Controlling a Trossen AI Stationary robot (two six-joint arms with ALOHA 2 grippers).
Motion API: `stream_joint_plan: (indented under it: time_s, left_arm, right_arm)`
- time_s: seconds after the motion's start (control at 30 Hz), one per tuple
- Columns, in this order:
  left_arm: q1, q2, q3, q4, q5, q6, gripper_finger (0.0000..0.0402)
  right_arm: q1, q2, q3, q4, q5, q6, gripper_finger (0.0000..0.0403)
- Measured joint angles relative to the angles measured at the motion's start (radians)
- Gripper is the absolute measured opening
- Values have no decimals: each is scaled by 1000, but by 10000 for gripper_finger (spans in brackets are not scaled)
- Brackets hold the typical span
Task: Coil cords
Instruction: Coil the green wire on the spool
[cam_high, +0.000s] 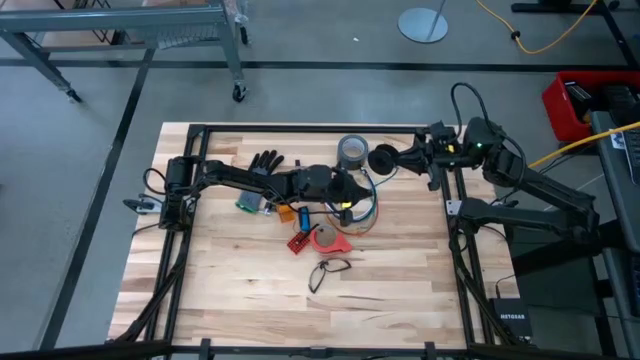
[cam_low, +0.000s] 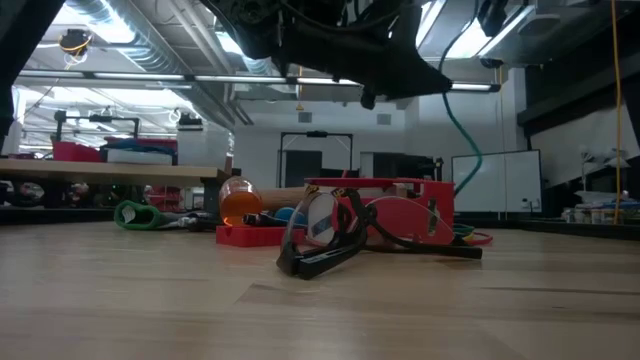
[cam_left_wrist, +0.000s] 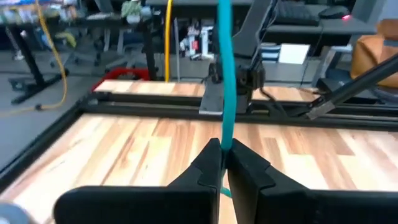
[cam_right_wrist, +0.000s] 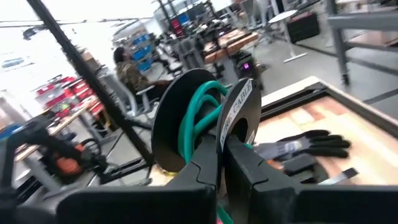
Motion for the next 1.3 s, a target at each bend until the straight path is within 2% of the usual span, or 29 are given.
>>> stream_joint_plan:
  time_s: [0.13, 0.5, 0.73, 0.9, 1.3]
  left_arm:
    - [2, -2, 0, -56, -15, -59, 4]
    - [23, -3, 0, -214, -14, -188, 2]
    - [77, -3, 0, -213, 36, -267, 1]
    - [114, -3, 0, -205, 91, -328, 0]
    - [175, -3, 0, -151, 168, -395, 0]
  right_arm:
    - [0, -31, 0, -87, -50, 0, 12]
    - [0, -140, 0, -445, -48, -52, 12]
    - [0, -141, 0, -626, 36, -54, 12]
    - [0, -88, 0, -690, 91, -77, 12]
    - [0, 156, 0, -683, 184, -191, 12]
